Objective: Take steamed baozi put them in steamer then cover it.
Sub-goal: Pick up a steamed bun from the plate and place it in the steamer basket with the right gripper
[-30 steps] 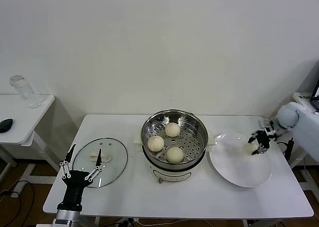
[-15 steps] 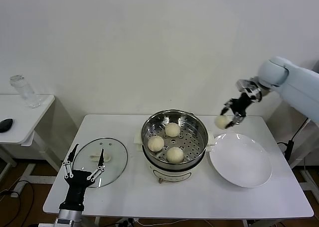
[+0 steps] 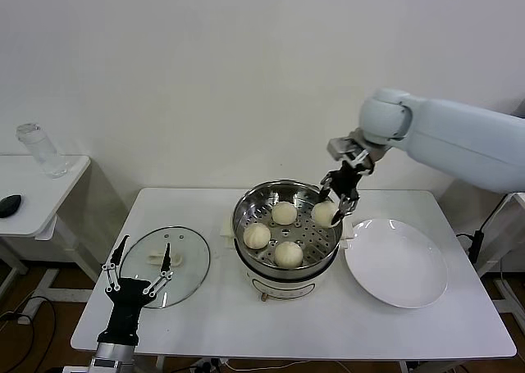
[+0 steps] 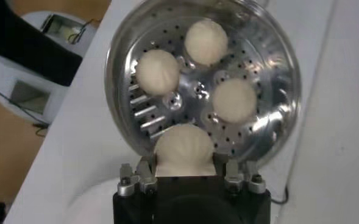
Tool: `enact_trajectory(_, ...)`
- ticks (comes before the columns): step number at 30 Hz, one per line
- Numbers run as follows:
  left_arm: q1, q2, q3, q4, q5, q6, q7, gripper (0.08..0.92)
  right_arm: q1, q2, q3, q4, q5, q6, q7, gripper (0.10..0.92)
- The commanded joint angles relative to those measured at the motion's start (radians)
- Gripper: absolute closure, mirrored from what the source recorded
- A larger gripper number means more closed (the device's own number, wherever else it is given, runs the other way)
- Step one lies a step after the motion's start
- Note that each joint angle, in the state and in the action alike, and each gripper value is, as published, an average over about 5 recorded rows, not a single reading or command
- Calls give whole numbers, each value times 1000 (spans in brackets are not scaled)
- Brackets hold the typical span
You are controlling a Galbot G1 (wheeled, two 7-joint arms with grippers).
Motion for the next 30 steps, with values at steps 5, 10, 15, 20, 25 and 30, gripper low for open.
enact_trajectory(5,-1,-1,-3,2,-1,0,-1,177,-63,123,-51,-53,-52,-25,52,380)
enact_trajectory(10,1,-1,-10,4,-2,-2,-2,177,-98,148,-37,-97,-73,-20,55,381)
enact_trajectory(15,2,-3,-14,2,-2,-4,-2,177,-115,157,-35,-122,-99,-13,43,381)
enact_trajectory(20,2,-3,-14,2,-3,-5,-1,177,-118,158,-34,-129,-114,-9,37,380)
enact_trajectory(25,3,-5,-18,1,-3,-6,-2,177,-123,158,-31,-134,-118,-8,35,356)
enact_trajectory(30,4,-5,-22,1,-3,-6,-2,177,-127,150,-10,-120,-106,-8,43,252)
